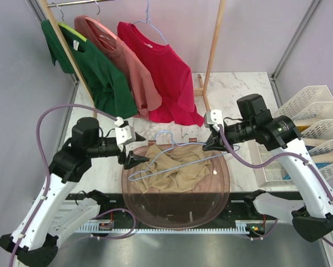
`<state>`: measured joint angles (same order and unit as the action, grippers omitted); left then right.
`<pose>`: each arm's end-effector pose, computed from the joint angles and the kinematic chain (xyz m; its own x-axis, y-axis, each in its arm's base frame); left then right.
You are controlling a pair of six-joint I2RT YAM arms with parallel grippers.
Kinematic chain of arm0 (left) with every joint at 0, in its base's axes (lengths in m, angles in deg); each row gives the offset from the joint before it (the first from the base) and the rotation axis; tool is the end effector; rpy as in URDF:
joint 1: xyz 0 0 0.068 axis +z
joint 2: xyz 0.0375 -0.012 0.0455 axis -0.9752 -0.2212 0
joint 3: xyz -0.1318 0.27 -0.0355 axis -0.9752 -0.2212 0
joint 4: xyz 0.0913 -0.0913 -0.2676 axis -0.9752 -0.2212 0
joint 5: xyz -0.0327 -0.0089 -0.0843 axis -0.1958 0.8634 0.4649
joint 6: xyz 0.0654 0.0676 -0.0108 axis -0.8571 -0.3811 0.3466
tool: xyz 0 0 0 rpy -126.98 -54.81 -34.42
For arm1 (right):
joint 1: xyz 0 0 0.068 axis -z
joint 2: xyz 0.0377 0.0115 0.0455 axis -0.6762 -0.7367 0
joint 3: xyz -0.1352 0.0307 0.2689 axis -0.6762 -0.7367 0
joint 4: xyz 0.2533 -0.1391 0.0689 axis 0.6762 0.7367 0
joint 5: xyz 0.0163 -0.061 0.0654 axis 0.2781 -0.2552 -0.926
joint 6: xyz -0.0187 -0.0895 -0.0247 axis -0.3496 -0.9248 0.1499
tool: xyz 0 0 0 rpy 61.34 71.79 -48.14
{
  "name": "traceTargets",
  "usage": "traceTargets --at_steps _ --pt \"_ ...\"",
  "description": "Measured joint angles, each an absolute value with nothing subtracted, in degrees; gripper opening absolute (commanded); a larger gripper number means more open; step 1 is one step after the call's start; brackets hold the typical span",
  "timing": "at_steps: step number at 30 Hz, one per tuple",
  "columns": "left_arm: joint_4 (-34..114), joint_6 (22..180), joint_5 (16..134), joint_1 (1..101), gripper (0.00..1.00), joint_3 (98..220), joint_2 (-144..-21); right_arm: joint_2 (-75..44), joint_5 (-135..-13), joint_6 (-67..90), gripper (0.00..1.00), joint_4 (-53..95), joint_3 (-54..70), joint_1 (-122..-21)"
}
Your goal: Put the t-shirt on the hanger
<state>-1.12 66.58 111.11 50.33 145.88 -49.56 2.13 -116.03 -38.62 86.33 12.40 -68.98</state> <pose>0.1356 -0.1355 0.3992 0.0385 0.2961 -0.9544 0.9604 0.2529 0.1172 0.1753 0.1598 0.4160 -0.0005 -0.4958 -0.8684 -0.9992 0.0342 -0.0189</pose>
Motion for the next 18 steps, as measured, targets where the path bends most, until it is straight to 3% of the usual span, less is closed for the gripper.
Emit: traceTargets --at_steps 7,10,11,13,14,15,17,18 --pt "-0.95 66.67 116.77 48.32 0.70 145.77 -56.31 3.00 -114.94 -34.82 0.03 80.65 10.92 -71.65" --pt "-0.11 68.02 118.08 46.44 0.55 145.16 -58.28 3.83 -114.06 -33.27 0.03 78.44 9.69 -72.13" --pt "0.48 68.68 118.32 45.89 0.37 144.81 -58.43 4.07 -113.78 -32.79 0.04 77.70 9.43 -72.30" --pt "1.35 70.32 118.50 45.08 0.09 144.16 -58.48 4.55 -113.17 -31.98 0.28 76.49 9.10 -72.70" --pt "2.11 71.06 118.35 44.71 0.02 143.74 -58.48 4.84 -113.04 -31.39 0.45 76.01 8.84 -72.78" --pt "2.64 71.76 118.22 44.49 0.02 143.46 -58.48 5.14 -112.93 -30.78 0.64 75.47 8.56 -72.83" --pt "3.40 72.85 117.67 44.27 0.02 143.11 -58.65 5.69 -112.73 -29.70 0.83 74.55 8.16 -72.94" --pt "3.69 73.42 117.34 44.23 0.02 143.09 -58.76 6.00 -112.53 -29.25 0.87 74.13 7.94 -73.00"
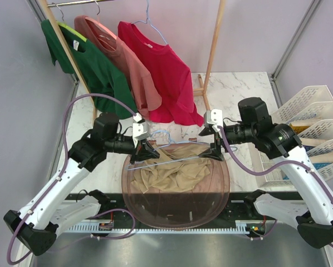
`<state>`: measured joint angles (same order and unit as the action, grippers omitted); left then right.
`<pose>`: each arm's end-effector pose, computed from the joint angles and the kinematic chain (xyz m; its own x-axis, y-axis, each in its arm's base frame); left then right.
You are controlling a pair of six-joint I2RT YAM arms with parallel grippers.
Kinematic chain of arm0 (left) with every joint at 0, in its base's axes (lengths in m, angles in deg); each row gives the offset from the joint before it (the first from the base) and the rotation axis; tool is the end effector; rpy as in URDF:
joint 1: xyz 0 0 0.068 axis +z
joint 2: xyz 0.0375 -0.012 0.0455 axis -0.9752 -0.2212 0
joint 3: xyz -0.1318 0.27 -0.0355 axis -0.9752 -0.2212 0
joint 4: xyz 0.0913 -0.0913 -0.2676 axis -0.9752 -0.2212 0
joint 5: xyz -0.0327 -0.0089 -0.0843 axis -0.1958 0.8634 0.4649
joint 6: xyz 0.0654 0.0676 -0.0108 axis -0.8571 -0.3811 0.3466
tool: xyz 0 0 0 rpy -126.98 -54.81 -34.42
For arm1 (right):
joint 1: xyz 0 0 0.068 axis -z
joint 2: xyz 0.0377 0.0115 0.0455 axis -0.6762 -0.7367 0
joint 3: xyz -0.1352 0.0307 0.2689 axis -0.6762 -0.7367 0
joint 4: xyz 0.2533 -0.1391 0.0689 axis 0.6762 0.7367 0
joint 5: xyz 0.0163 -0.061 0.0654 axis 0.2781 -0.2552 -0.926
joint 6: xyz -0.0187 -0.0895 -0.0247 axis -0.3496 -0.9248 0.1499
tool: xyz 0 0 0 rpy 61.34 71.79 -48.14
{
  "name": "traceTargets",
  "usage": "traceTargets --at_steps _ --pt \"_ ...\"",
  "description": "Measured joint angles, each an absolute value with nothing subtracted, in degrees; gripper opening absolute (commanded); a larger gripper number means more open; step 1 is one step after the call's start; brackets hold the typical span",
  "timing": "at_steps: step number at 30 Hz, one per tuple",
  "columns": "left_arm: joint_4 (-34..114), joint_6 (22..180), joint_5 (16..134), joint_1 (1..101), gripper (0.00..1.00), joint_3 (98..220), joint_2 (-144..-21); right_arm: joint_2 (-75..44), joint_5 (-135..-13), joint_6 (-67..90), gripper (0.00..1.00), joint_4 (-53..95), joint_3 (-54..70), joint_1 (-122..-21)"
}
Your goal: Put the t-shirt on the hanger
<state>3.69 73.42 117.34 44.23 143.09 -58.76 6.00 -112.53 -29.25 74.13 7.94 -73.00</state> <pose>0.1543 -0.1786 0.3637 -0.1444 0.3066 -0.9408 0.9885 0.0880 -0.1230 0.1698 0.1712 0.4205 0.0239 -0.4331 -0.9010 -0.9938 0.0872 -0.0683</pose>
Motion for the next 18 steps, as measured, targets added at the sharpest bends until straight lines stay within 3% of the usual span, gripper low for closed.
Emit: traceTargets --at_steps 3,7,13,14,16,17,18 --pt "4.34 74.36 116.60 44.23 0.02 143.11 -59.20 7.31 -111.70 -27.93 0.92 72.01 6.74 -73.24" --pt "4.24 74.45 116.31 43.79 0.02 143.37 -61.03 6.35 -109.17 -29.35 0.77 72.04 8.12 -75.17" --pt "3.54 74.38 113.69 41.19 0.02 144.51 -65.34 -6.77 -103.16 -32.46 0.45 77.41 19.61 -81.81" --pt "3.49 74.38 113.45 40.95 0.02 144.55 -65.62 -7.93 -101.78 -32.68 0.26 77.83 19.64 -82.69" --pt "3.27 74.38 112.86 40.75 0.02 144.64 -65.84 -8.89 -99.35 -33.22 0.00 79.03 19.55 -84.26" --pt "3.21 74.30 112.60 40.73 0.06 144.73 -65.84 -8.89 -98.39 -33.31 0.00 79.51 19.51 -85.16" --pt "3.03 74.25 112.16 40.73 0.16 144.94 -65.82 -8.63 -97.56 -33.59 0.00 79.73 19.42 -85.83"
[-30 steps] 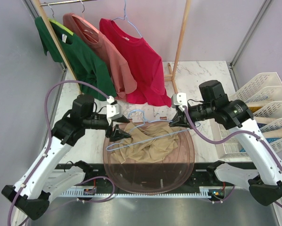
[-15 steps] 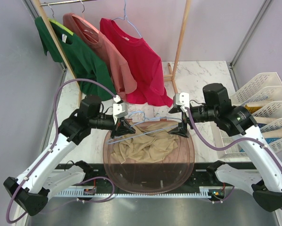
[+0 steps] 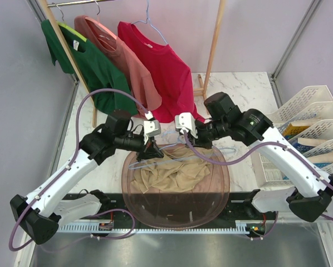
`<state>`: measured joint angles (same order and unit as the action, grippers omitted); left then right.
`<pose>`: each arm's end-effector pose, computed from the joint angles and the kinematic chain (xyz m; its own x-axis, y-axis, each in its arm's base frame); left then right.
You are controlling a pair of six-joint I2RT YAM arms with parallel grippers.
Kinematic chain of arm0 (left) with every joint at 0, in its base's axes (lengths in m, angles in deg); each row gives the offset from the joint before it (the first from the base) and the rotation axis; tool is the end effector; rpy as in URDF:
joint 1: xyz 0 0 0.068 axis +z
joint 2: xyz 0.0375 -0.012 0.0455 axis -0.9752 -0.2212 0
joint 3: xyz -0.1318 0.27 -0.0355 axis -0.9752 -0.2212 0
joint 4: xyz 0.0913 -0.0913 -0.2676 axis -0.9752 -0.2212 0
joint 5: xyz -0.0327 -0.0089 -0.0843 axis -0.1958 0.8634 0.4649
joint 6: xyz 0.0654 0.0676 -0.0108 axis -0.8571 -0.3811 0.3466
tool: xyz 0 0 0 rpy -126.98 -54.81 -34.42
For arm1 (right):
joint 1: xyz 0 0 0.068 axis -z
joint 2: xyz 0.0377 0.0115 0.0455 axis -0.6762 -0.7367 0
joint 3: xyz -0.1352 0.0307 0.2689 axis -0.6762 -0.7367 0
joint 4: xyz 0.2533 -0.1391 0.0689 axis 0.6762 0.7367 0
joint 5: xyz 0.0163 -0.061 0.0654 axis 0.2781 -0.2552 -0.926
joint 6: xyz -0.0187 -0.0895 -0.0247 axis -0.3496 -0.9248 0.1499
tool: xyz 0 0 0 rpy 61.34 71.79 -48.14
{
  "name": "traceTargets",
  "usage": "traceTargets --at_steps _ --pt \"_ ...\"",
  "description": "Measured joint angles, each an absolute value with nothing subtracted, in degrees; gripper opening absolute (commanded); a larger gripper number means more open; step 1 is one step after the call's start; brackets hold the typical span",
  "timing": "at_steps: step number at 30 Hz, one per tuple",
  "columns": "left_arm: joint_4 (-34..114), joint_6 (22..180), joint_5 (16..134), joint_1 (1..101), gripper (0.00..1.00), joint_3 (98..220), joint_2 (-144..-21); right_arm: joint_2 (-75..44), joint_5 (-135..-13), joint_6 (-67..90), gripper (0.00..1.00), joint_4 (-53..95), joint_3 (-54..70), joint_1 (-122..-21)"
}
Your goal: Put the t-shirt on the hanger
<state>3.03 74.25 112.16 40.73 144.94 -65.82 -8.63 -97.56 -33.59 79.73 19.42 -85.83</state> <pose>0.1733 -0.2036 0.3444 -0.2157 0.3927 -0.8940 0.9757 0.1230 -0.1813 0.1919 0.2413 0.4102 0.1019 -0.6292 -0.7706 -0.9920 -0.0060 -0.1263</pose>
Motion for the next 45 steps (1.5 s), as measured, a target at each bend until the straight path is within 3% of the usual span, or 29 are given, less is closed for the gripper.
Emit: traceTargets --at_steps 1,4,10,16,24,45 --pt "2.77 74.30 111.81 40.86 0.45 145.08 -65.82 -8.17 -97.19 -33.46 0.00 80.23 19.29 -86.40" --pt "2.75 74.08 110.98 40.71 0.64 145.27 -65.69 -6.24 -94.79 -33.53 0.00 80.93 18.37 -86.95" --pt "2.05 74.14 107.64 43.18 0.74 145.27 -63.46 -2.27 -86.11 -34.43 0.00 85.91 16.55 -86.55" --pt "2.01 74.19 106.59 44.60 0.81 145.27 -61.38 -0.80 -79.92 -35.15 0.00 91.60 16.55 -85.59" --pt "2.01 74.17 106.35 44.60 0.82 145.25 -61.21 -4.21 -75.97 -35.98 0.00 94.98 16.64 -82.51" --pt "2.05 74.14 106.43 44.62 0.82 143.65 -59.74 -10.27 -80.78 -39.37 0.00 97.61 21.32 -77.18"
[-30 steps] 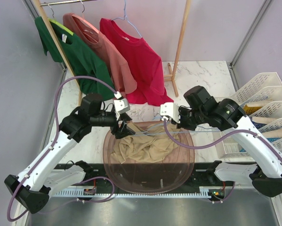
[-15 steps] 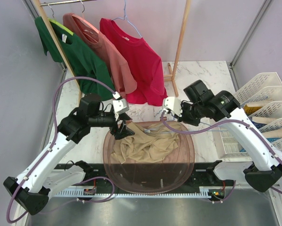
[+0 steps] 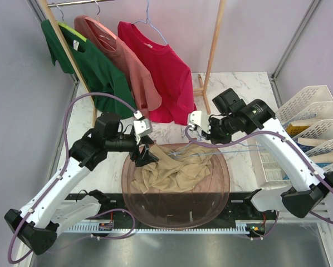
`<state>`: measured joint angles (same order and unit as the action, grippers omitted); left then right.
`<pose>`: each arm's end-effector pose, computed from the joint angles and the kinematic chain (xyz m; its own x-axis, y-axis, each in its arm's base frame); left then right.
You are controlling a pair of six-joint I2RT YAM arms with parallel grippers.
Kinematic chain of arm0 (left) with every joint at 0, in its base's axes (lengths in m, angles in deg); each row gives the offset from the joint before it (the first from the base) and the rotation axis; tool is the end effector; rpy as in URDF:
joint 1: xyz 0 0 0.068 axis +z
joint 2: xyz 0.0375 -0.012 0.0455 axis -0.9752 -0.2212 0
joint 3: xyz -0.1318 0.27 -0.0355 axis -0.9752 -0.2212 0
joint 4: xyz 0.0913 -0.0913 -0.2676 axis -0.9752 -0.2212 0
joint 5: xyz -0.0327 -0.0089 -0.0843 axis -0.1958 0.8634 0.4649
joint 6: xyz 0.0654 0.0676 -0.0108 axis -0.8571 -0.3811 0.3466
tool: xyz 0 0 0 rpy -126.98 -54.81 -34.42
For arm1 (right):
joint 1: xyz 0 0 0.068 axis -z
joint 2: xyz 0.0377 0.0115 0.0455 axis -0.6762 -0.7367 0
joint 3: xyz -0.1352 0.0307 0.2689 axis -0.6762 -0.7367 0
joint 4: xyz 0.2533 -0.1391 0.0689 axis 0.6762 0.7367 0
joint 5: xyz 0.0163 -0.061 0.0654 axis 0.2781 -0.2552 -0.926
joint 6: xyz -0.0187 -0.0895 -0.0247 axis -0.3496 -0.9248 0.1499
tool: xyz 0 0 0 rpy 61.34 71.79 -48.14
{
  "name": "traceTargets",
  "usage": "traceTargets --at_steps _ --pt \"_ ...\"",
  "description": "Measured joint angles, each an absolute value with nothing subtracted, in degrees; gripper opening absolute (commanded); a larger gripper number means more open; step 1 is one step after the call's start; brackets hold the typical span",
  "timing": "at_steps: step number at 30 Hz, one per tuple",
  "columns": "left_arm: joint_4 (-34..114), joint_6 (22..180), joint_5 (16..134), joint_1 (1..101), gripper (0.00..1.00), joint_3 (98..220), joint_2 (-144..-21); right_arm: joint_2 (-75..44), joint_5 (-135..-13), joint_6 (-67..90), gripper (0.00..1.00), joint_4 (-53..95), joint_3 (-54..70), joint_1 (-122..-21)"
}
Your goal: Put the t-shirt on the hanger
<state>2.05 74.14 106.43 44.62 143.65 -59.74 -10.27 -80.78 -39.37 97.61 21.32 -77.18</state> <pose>0.1718 -0.1743 0.3547 -0.1936 0.3693 -0.9089 0.9583 0.2699 -0.0944 0.2181 0.1762 0.3794 -0.0942 -0.8803 -0.4650 -0.9741 0.1780 -0.1395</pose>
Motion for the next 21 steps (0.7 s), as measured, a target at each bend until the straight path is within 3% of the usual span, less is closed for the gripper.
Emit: traceTargets --at_steps 7,13,21 --pt "2.03 73.71 105.01 44.62 0.74 142.10 -59.68 -15.25 -85.91 -40.44 0.00 97.76 23.96 -77.20" --pt "2.11 68.94 104.99 45.61 0.61 139.81 -59.70 -19.64 -89.91 -40.44 0.00 97.59 24.73 -77.18" --pt "1.77 61.18 109.43 56.32 0.55 137.73 -68.25 -20.91 -92.58 -40.37 0.00 97.26 23.79 -77.18"
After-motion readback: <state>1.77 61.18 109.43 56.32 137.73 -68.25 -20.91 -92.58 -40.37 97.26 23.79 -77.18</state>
